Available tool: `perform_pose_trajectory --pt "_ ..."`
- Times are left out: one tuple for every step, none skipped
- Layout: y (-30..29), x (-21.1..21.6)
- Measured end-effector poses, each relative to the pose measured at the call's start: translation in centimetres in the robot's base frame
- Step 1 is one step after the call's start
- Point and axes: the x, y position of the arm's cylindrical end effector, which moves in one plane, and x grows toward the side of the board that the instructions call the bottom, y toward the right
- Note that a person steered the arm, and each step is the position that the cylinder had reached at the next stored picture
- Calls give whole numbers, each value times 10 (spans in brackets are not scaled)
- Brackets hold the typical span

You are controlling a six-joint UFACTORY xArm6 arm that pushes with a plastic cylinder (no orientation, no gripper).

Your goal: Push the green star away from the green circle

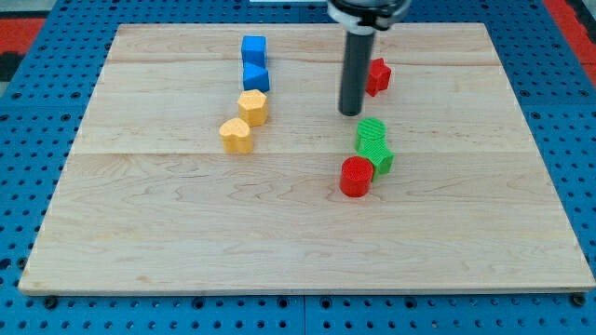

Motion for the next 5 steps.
perform_pose_trajectory --pt "10 29" --pt "17 57" --pt "46 76" --pt "71 88" --pt "68 117"
